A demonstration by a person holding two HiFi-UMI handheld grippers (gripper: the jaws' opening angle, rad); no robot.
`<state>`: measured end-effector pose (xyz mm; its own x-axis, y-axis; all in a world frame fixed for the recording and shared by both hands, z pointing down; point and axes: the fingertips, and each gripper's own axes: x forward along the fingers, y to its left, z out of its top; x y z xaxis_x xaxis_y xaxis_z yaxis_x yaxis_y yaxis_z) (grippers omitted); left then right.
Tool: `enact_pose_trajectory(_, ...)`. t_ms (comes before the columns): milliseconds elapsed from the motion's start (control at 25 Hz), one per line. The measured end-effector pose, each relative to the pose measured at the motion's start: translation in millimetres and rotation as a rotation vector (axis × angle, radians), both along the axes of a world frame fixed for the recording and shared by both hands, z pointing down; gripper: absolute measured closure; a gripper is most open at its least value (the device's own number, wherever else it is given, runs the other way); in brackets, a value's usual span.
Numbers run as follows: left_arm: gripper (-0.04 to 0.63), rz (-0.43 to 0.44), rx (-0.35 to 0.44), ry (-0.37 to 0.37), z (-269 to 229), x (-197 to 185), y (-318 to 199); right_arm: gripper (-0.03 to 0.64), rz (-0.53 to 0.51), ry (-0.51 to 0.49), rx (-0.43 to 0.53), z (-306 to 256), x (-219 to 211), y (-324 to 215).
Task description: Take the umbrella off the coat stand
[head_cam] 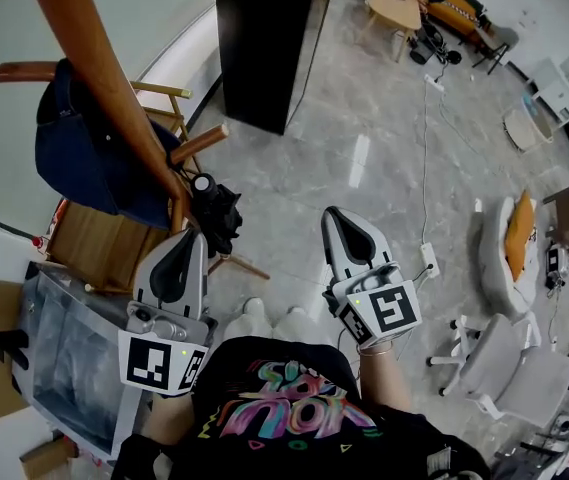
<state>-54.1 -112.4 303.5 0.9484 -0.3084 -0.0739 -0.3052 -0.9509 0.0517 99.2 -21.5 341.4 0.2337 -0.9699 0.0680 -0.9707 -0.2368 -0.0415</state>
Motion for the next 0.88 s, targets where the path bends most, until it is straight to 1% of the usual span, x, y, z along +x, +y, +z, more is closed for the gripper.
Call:
enact_pose_trajectory(120,0.571,-0.055,-0.001,0.002,-1,2,-7,0.601,-0.05,-0.002,-0.002,1,11,-11)
enact_pose_trajectory(200,0.571,-0.108,0.004,0.006,-4,2,-13,0.601,-0.094,-0.004,0.003,-1,18,-22)
enact_pose_trajectory(440,0.571,-0.302,0.013,0.012,-10,7,-18,0.601,-0.291,-0.003,-0.001,-4,35,-55)
enact_pose_trajectory(640,0.571,-0.471,0.027,0.02,-10,4,-19,0.601,-0.441,0.007,-0.002,-3,42,-78)
enact_pose_trajectory(880,0.571,-0.668,0.018,0.017,-2,-3,-6,0.601,-0.624,0.027,-0.004,-1,43,-93)
